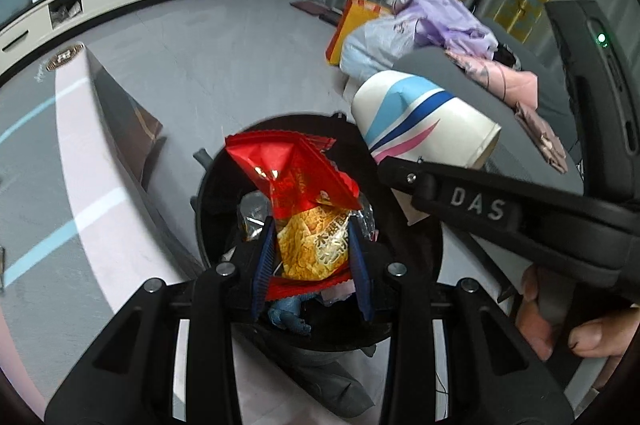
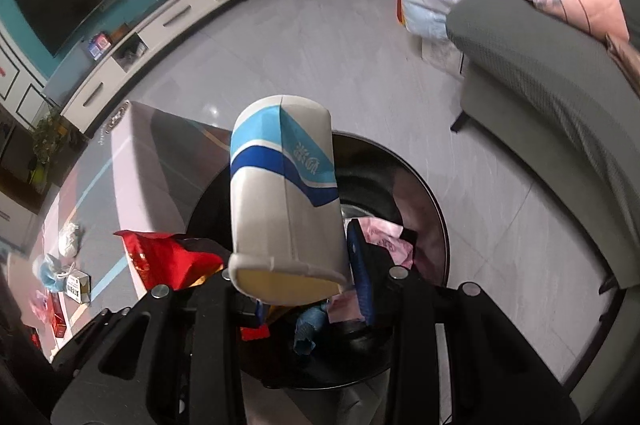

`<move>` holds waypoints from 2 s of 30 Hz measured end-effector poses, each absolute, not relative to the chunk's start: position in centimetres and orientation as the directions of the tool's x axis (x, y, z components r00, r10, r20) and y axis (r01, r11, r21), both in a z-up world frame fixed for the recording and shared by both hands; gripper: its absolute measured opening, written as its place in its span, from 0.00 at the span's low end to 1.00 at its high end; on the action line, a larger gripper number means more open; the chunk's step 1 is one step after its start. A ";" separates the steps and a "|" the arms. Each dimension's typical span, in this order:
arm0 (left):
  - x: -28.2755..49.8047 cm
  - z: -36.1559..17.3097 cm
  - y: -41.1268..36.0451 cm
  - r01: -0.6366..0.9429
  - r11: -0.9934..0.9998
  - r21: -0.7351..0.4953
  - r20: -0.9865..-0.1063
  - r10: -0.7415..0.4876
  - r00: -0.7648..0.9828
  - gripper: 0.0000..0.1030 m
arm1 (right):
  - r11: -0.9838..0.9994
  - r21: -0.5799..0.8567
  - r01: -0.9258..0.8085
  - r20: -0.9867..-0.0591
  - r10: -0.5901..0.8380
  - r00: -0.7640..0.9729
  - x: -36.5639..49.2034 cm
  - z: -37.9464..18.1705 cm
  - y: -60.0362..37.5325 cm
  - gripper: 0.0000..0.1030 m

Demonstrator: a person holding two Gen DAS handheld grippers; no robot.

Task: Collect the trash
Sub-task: 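Carry the cup and snack bag to the black bin and open both grippers, then move both tools back from the bin toward the table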

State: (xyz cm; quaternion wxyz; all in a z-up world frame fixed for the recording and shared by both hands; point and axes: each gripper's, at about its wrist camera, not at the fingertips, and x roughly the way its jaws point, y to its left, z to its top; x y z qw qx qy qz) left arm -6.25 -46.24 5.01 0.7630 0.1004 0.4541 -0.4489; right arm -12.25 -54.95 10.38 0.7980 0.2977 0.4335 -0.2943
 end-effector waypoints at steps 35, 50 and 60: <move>-3.3 12.6 -32.6 0.645 0.699 -0.310 -0.640 -0.655 0.402 0.97 | 0.728 0.179 0.662 -0.801 -0.284 0.528 -10.3 13.5 -50.9 0.79; 0.6 11.3 -16.7 0.300 0.913 -0.276 -0.624 -0.407 0.667 0.97 | 0.866 0.091 0.492 -0.733 -0.277 0.622 -4.9 14.1 -42.3 0.91; 0.6 9.2 -7.6 0.106 0.972 -0.209 -0.611 -0.214 0.762 0.97 | 0.921 0.131 0.368 -0.738 -0.157 0.657 -0.9 11.5 -34.2 0.92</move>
